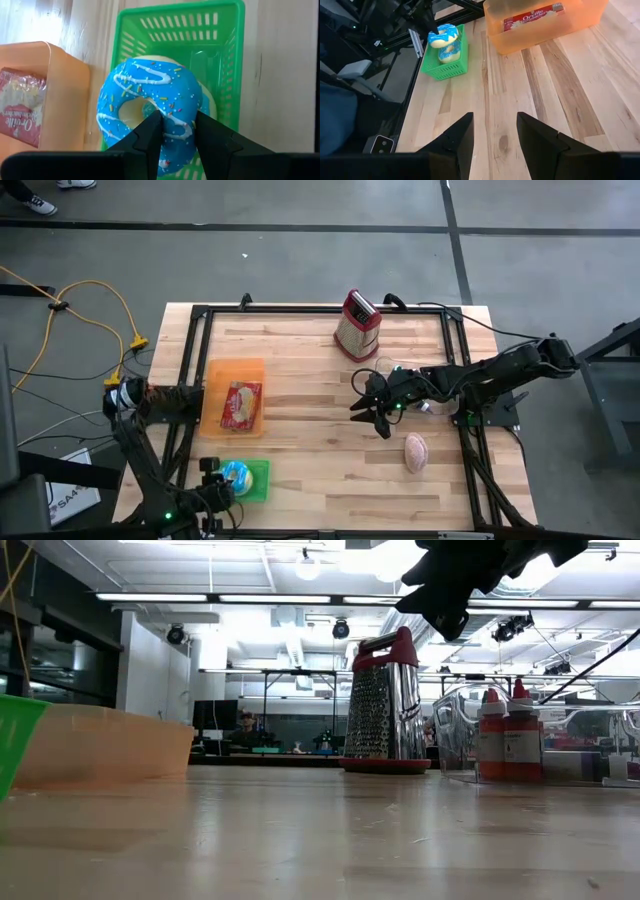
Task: Pick & Place Food Item
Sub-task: Put the blue donut into the green bin
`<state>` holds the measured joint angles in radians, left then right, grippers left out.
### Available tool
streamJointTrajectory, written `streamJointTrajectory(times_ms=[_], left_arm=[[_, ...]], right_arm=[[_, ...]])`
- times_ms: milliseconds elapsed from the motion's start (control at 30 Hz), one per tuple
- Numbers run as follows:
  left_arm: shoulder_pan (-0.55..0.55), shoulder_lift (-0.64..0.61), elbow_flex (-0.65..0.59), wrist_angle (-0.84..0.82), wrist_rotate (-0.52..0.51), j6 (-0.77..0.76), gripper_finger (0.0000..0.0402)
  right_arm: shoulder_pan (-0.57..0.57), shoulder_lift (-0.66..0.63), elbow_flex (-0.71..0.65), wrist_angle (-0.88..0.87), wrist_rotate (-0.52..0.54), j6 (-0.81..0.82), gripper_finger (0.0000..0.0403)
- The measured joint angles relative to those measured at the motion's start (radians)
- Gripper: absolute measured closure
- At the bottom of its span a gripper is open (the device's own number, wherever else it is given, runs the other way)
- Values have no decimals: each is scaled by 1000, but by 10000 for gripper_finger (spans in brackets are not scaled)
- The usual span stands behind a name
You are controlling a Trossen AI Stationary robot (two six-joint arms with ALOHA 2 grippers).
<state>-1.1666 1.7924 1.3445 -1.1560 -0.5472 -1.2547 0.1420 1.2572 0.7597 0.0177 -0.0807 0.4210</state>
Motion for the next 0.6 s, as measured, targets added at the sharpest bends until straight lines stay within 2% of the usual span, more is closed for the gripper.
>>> streamJointTrajectory(times_ms=[300, 600], left_arm=[[-2, 41, 0, 21, 3, -26, 298], [2, 42, 0, 31, 62, -67, 298]], right_arm=[[0, 0, 0, 0, 0, 0, 264], [0, 0, 0, 0, 0, 0, 264]])
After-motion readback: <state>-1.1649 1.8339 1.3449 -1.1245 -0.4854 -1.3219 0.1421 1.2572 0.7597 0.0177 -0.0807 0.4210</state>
